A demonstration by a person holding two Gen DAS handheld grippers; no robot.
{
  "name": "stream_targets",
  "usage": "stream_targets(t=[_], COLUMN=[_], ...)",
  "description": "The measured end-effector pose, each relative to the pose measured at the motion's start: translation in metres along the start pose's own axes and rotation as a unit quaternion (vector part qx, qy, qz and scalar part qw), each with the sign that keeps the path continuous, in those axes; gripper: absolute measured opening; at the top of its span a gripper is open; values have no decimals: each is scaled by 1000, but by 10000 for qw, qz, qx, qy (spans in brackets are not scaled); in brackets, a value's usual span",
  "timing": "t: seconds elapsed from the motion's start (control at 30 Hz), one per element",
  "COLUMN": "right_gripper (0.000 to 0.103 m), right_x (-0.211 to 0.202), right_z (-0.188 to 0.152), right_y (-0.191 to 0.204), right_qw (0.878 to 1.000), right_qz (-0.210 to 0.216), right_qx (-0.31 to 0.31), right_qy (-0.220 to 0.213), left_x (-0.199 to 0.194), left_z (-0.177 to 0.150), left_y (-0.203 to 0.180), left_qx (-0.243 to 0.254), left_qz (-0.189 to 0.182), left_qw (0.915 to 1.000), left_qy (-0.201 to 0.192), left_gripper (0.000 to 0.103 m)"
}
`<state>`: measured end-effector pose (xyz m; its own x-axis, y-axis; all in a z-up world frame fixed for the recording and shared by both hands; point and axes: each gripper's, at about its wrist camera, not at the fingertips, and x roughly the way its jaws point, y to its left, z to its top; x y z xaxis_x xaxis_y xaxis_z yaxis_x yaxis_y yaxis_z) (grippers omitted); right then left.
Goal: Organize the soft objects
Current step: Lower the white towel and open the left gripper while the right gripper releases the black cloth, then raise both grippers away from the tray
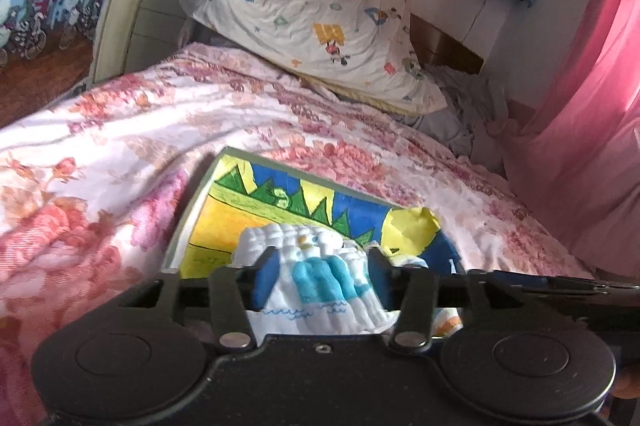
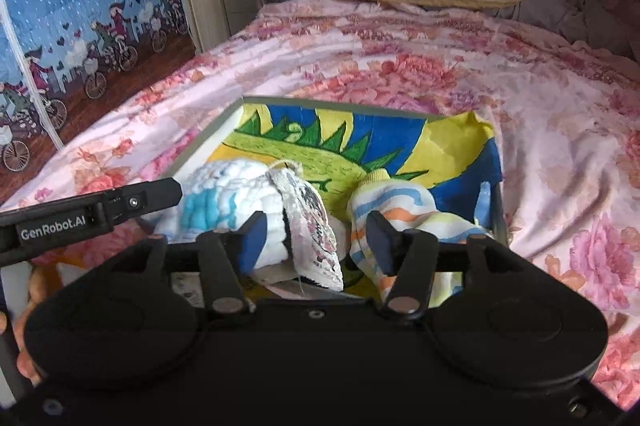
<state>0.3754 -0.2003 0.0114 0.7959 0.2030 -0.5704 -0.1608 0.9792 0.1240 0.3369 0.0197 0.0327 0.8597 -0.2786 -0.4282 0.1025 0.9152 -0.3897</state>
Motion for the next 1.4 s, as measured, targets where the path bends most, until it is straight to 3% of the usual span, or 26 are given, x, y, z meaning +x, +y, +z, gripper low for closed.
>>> stream_targets(t=[0.07,0.4,0.53,0.77,1.03,1.4], right_gripper=[69,91,101,102,102,102], right_x=[-17,-98,-129,-173,-212,-236], right_z=[1,1,-5,-27,-52,-92], right_y=[1,22,36,58,74,80], right_qw=[9999,9990,9977,9932,9867,9834], right_qz=[-23,16,102,44,-65,-192], right_qx=[14,-214,-360,-713,-1004,-817], right_qy=[-119,-389,-568,-921,-1276,-1609], left_x=[-14,-94,-127,-169,-196,-216], left_z=[0,-5,-14,-31,-54,-98], left_y=[-1,-11,-15,-20,-27,-23], left_qx=[-22,119,201,173,519,1035], left_qz=[24,102,54,33,98,427], left_qw=[9999,9975,9961,9938,9916,9853], left_qy=[-107,-695,-852,-1095,-1179,-1291], left_gripper=[67,98,100,102,102,102])
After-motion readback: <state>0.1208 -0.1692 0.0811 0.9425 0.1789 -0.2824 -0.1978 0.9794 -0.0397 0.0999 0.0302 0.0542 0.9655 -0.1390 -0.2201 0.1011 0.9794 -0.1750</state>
